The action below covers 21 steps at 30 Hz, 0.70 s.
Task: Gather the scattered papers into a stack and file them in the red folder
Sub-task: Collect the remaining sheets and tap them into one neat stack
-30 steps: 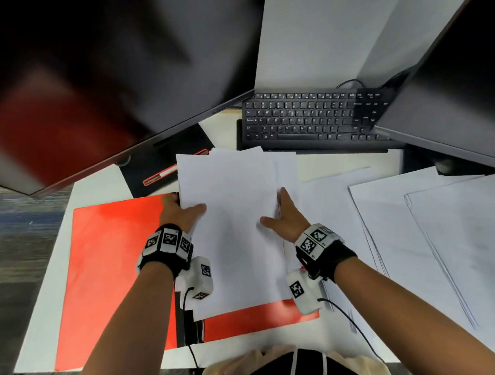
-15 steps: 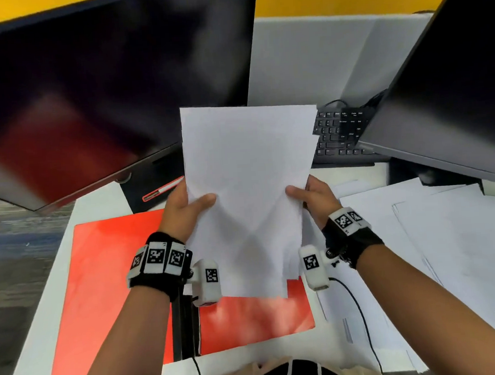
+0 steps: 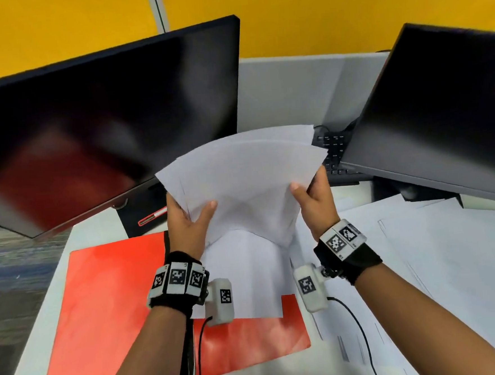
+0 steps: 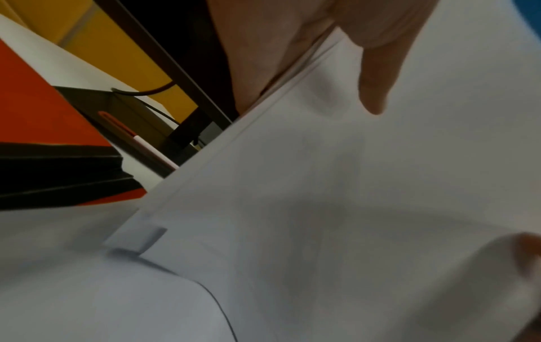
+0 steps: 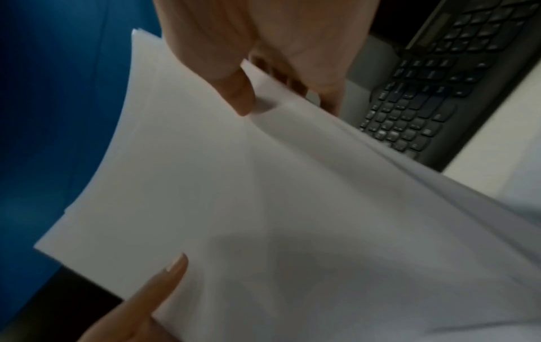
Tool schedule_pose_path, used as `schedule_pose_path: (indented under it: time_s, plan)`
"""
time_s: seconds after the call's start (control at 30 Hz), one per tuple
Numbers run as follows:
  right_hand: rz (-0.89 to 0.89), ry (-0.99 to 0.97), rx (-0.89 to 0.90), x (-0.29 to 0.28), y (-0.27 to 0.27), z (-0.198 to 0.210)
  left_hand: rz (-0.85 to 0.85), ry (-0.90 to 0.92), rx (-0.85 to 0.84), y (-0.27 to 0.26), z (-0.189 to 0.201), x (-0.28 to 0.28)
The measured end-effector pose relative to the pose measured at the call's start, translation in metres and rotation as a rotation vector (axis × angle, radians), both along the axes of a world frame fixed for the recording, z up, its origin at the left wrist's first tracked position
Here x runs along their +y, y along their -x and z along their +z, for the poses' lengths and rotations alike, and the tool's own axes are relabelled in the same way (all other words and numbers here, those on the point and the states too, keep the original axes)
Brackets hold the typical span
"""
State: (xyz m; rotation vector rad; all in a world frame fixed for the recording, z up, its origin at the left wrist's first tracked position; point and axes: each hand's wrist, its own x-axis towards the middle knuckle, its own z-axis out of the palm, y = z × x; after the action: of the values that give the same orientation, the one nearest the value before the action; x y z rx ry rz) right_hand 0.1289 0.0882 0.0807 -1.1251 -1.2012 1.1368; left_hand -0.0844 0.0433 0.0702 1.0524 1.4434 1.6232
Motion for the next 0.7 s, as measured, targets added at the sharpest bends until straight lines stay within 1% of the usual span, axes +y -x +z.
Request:
schedule_pose_path:
  time_s: [0.07,0.1,0.13,0.2,0.27,0.3,0.33,0.37,0.43,0.5,0.53,0.6,0.7]
  plan:
    - [-0.059,-0.056,-0.009,0.001,0.002,0.013,-0.014,0.038,-0.033,0.006,-0.001,0.003]
    - [-0.120,-0.134,-0.057,0.002,0.003,0.022,-0.031,0.053,-0.046,0.009,0.000,0.005]
    - [-0.199,-0.249,-0.145,0.003,0.004,0.033,-0.053,0.060,-0.052,0.012,0.001,0.007]
    - [-0.336,-0.539,-0.415,0.001,0.009,0.060,-0.091,0.049,-0.044,0.015,0.002,0.011]
    - [-0.388,-0.733,-0.775,-0.006,0.024,0.092,-0.100,0.035,-0.049,0.016,0.004,0.014]
    - [-0.357,-0.784,-0.954,-0.011,0.035,0.103,-0.101,0.035,-0.055,0.017,0.003,0.015]
    - [-0.285,-0.807,-1.111,-0.014,0.046,0.109,-0.105,0.036,-0.061,0.018,0.003,0.016]
    - [-0.184,-0.802,-1.241,-0.014,0.055,0.108,-0.110,0.034,-0.066,0.018,0.002,0.017]
    - [0.023,-0.721,-1.431,-0.011,0.070,0.093,-0.130,0.039,-0.077,0.020,0.001,0.017]
    - [0.170,-0.641,-1.530,-0.010,0.078,0.075,-0.149,0.038,-0.081,0.022,0.001,0.017]
    - [0.204,-0.621,-1.546,-0.011,0.081,0.069,-0.154,0.035,-0.077,0.022,0.001,0.017]
    - [0.213,-0.640,-1.517,-0.016,0.087,0.064,-0.164,0.026,-0.065,0.020,0.002,0.018]
    - [0.219,-0.728,-1.472,-0.021,0.096,0.060,-0.178,0.022,-0.047,0.016,0.005,0.019]
